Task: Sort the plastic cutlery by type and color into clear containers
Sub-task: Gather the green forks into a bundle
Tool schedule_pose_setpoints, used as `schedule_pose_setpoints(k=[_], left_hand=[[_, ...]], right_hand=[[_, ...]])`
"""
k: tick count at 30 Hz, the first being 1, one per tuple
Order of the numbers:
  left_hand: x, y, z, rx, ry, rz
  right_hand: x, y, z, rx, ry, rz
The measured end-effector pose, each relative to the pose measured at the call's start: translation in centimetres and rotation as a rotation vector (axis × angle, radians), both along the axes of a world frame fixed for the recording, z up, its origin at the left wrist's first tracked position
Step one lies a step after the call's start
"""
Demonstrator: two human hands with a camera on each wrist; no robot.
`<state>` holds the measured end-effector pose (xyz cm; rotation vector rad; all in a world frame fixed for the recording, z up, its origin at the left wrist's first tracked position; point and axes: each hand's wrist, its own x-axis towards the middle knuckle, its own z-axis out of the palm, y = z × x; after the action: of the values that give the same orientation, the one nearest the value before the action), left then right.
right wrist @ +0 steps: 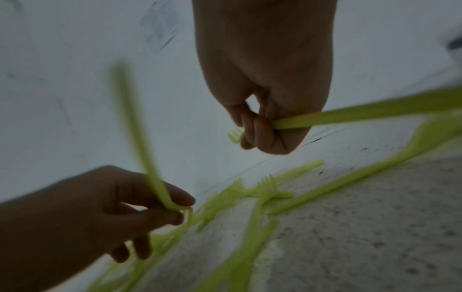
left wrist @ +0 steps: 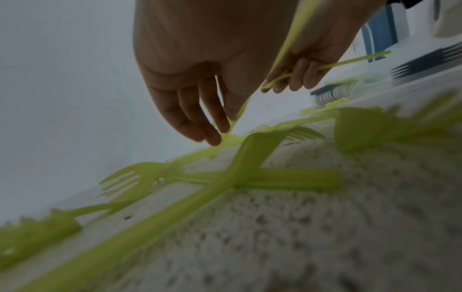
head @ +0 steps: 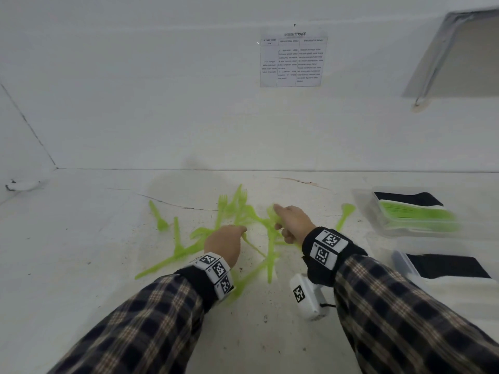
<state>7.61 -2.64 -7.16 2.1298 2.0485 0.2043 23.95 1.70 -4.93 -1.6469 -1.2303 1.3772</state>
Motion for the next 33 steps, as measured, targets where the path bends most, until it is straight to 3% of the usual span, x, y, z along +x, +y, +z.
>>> schedule_pose_setpoints(k=[3, 7, 12, 14, 18, 23, 29, 33], left_hand=[[0.7, -0.1, -0.1, 0.038, -0.201, 0.033], [1.2, -0.3, 0.0, 0.115, -0.434, 0.090], [2.3, -0.8, 0.3, 0.071, -0.782, 0.262], [3.1, -0.8, 0.2, 0.068, -0.828, 0.298], [3.9, -0.8, 0.0, 0.090, -0.597, 0.277], [3.4, -1.2, -0.3, -0.075, -0.381, 0.284], [3.4, -2.2, 0.4, -0.292, -0.162, 0.081], [4.1, -2.4, 0.7, -0.305, -0.057, 0.021]], right_hand=[[-1.2, -0.8, -0.2, -0.071, -0.023, 0.190], [-1.9, -1.2, -1.1, -0.006, -0.117, 0.119], [-0.3, -0.1, -0.8, 0.130, -0.500, 0.116], [0.3, 0.3, -0.7, 0.122, -0.608, 0.159], [-0.3, 0.0, -0.9, 0.094, -0.706, 0.265], [-1.3, -0.3, -2.0, 0.094, -0.821, 0.367], [-0.4, 0.0, -0.1, 0.159, -0.638, 0.265], [1.3, 0.9, 1.6, 0.227, -0.499, 0.180]])
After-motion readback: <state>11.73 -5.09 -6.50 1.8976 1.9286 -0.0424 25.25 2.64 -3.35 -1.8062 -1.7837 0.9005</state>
